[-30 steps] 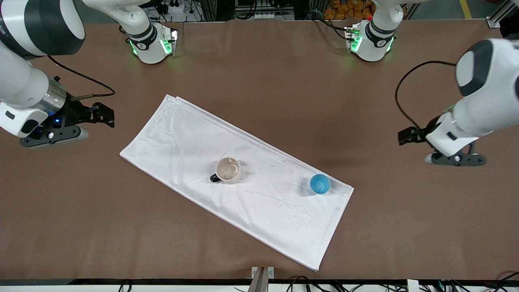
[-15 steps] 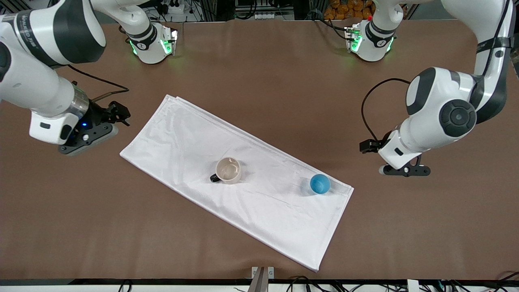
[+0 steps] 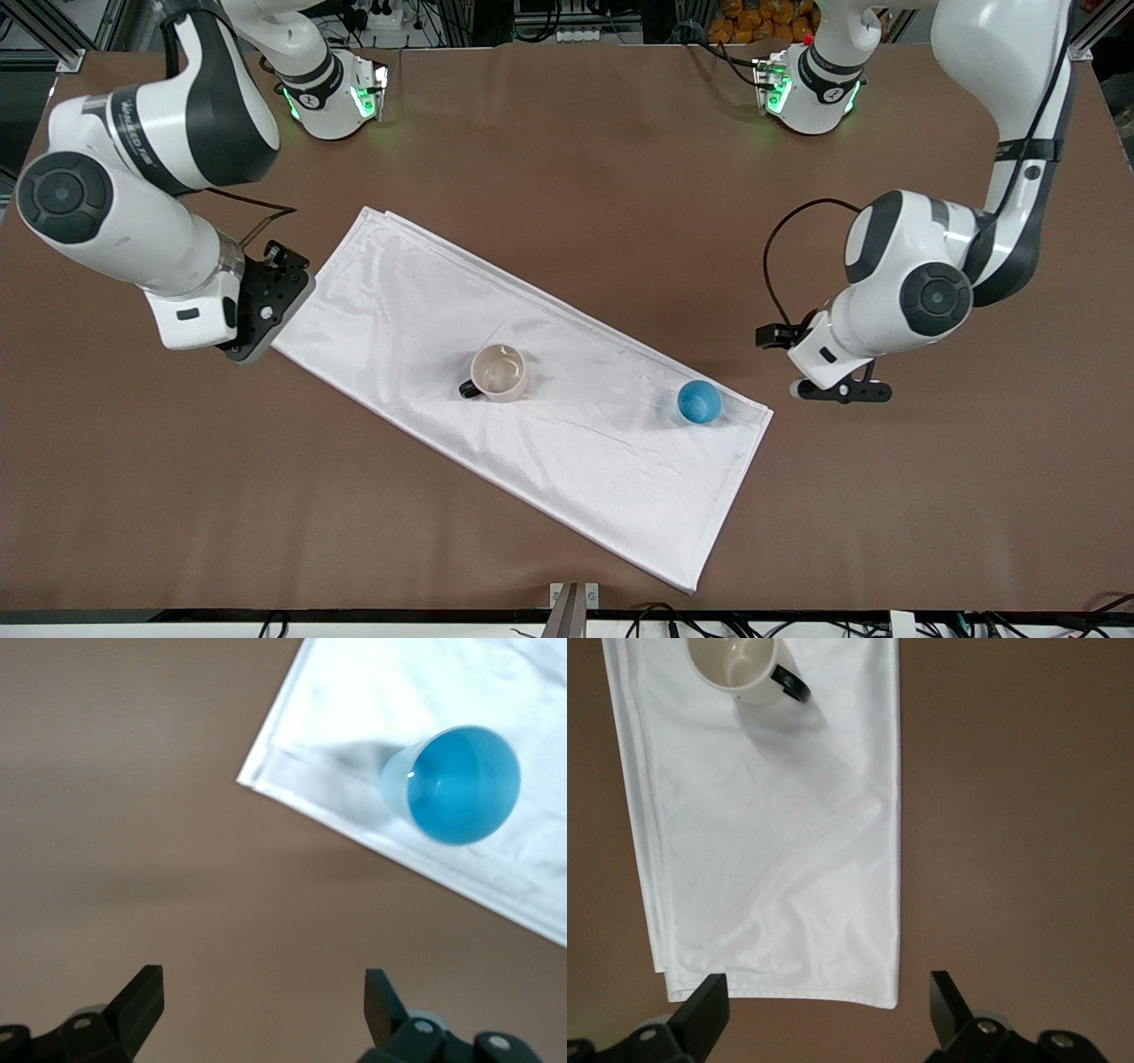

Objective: Place blue cup into white mug on table

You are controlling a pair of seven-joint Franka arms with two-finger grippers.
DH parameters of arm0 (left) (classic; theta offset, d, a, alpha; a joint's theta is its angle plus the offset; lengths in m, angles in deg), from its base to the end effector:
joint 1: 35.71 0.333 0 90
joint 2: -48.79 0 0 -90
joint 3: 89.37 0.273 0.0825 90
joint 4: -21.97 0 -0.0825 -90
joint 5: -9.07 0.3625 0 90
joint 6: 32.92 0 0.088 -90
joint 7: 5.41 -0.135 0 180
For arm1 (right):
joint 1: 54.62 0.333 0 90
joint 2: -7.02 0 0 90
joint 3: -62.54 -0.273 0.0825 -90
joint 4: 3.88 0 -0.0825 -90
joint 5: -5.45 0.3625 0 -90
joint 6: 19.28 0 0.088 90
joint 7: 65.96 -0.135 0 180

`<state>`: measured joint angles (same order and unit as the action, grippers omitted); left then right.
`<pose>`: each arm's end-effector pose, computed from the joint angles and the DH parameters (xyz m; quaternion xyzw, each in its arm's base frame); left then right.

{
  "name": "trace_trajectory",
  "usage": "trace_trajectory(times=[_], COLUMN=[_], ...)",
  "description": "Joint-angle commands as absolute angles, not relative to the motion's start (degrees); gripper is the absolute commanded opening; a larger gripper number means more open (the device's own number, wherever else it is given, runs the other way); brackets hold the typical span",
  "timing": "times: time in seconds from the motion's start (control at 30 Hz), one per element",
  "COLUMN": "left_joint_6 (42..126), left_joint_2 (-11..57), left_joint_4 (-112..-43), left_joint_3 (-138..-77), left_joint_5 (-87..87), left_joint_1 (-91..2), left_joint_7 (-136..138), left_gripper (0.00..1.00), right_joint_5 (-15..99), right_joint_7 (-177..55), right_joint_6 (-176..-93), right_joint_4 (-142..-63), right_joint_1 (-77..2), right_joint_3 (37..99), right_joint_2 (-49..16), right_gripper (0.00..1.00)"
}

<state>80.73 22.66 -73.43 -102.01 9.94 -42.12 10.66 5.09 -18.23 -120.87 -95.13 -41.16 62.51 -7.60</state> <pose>0.5851 -0.1915 0.2828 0.9969 -0.0216 -0.0730 0.0211 0.5813 0.1387 0.4154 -0.8597 -0.5095 0.0366 0.0081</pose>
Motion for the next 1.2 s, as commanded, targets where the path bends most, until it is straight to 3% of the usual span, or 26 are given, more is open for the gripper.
trace_trajectory(times=[0.0, 0.23, 1.07, 1.1, 1.13, 1.17], left_joint_6=[83.6, 85.6, 104.6, 105.2, 105.4, 105.5], left_joint_2=[18.7, 14.2, 7.2, 7.1, 7.1, 7.1], left_joint_4=[-70.8, -66.3, -66.3, -66.3, -66.4, -66.4], left_joint_3=[-101.9, -101.9, -101.8, -101.5, -101.3, -101.3], left_joint_5=[10.7, 10.7, 10.9, 10.9, 10.9, 11.0], left_joint_1=[-44.1, -44.8, -47.9, -48.4, -48.6, -48.7], left_joint_7=[15.6, 19.5, 27.1, 28.2, 29.2, 30.4], left_gripper=[1.0, 1.0, 1.0, 0.85, 0.58, 0.23], right_joint_5=[5.0, 4.6, 5.2, 5.2, 5.2, 5.2], right_joint_7=[-9.8, -6.7, 5.5, 5.6, 5.7, 5.6], right_joint_6=[-123.8, -125.8, -139.9, -140.2, -140.5, -140.8], right_joint_4=[-94.2, -92.9, -89.2, -88.9, -88.7, -88.4], right_joint_1=[-38.7, -35.1, -30.7, -30.4, -30.0, -29.7], right_joint_3=[62.8, 62.8, 62.6, 62.6, 62.6, 62.6], right_joint_2=[-10.6, -14.2, -27.4, -28.0, -28.5, -28.9], right_gripper=[1.0, 1.0, 1.0, 1.0, 1.0, 1.0])
